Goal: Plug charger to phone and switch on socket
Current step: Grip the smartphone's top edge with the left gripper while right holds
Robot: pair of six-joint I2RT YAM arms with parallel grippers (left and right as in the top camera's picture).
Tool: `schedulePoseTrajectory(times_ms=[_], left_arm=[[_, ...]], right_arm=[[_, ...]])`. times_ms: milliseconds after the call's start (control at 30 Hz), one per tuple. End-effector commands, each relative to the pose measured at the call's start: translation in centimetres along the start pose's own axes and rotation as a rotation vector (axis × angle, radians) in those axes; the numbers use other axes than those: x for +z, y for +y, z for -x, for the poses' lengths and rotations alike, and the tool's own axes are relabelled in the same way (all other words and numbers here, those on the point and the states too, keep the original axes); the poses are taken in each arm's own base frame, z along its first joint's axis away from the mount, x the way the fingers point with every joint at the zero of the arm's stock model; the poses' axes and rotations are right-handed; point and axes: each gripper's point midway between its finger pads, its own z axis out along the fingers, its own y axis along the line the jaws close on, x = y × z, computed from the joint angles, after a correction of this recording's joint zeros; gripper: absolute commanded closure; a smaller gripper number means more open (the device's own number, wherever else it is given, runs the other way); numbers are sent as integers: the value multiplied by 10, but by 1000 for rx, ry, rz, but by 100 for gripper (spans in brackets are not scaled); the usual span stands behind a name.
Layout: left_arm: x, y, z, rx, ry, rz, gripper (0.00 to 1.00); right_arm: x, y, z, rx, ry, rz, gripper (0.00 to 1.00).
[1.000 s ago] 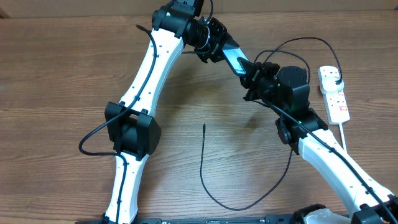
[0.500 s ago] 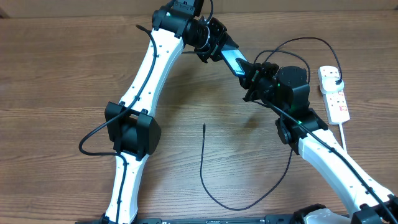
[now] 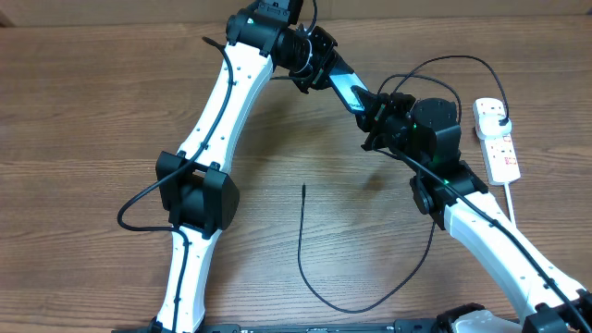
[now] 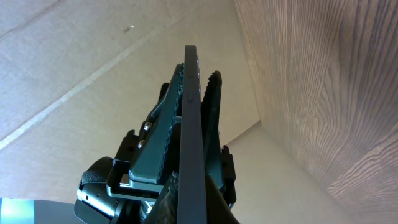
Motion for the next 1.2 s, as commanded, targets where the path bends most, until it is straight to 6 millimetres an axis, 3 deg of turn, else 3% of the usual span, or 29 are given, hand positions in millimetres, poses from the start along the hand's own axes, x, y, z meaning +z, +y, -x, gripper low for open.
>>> schedulePoseTrajectory(times_ms=[0,567,1167], left_arm=[[-25,-25,-19,68,-11,-61,79],[-25,-25,-18,72,-14,-60,96],[-25,-23,-15,71,-31,-51,96]], right_arm=[[-1,14,-13,-17,35,34,96],[-1,14,-12,-17,35,34,96],[-1,14,-12,-17,34,34,91]])
